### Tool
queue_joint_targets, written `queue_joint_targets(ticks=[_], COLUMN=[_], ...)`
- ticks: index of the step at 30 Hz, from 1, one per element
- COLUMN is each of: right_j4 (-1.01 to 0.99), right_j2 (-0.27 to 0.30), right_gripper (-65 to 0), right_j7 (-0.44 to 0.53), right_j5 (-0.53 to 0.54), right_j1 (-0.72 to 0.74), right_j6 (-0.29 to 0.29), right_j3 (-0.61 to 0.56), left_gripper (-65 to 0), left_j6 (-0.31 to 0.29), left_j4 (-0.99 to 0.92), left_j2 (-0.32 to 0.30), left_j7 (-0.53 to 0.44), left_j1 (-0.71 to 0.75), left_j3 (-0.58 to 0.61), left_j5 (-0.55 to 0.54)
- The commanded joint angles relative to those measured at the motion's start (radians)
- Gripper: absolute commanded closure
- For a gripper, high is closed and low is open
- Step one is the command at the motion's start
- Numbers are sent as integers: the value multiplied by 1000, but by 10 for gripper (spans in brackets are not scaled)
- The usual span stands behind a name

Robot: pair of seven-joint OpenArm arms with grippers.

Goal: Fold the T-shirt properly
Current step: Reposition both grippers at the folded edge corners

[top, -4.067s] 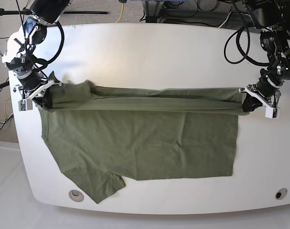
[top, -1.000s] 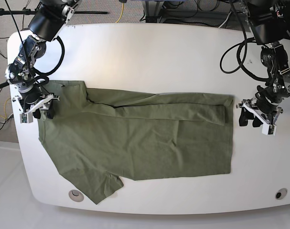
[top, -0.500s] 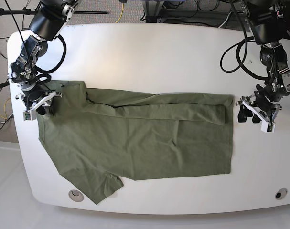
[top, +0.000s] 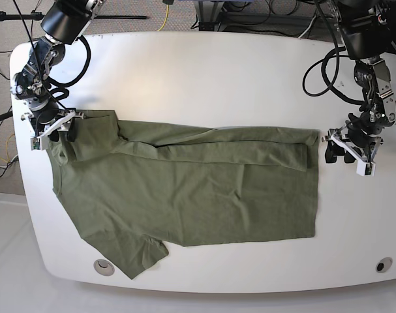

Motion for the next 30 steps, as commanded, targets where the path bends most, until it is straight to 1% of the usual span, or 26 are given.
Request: queue_joint_targets(ticks=[1, 3, 11, 13, 21, 23, 30], right_j4=[5, -9, -8, 44, 106, 141, 136], right_j2=[22, 25, 25, 21, 16, 18, 19], right_gripper=[-290, -274, -263, -274, -276, -283, -290], right_j7=[18, 24, 27, 33, 49, 39, 43], right_j5=[18, 12, 14, 1, -6, 0, 0], right_j1=[10, 15, 3, -20, -62, -89, -97], right_j6=[1, 1, 1, 1, 1, 1, 1], right_j3=[14, 19, 18, 17, 20, 18, 16], left_gripper=[-319, -310, -301, -308, -325, -329, -328], left_j6=[-5, -8, -12, -8, -8, -6, -5], left_j4=[21, 60, 95, 114, 119, 123, 127], left_j2=[-14, -12, -9, -15, -16, -20, -20], left_j7=[-35, -54, -67, -62, -50, -59, -61], left_j1=[-10, 14, 36, 23, 17, 34, 40], left_j3=[-2, -2, -1, 2, 6, 12, 13], left_j5=[-14, -16, -20, -19, -17, -15, -15])
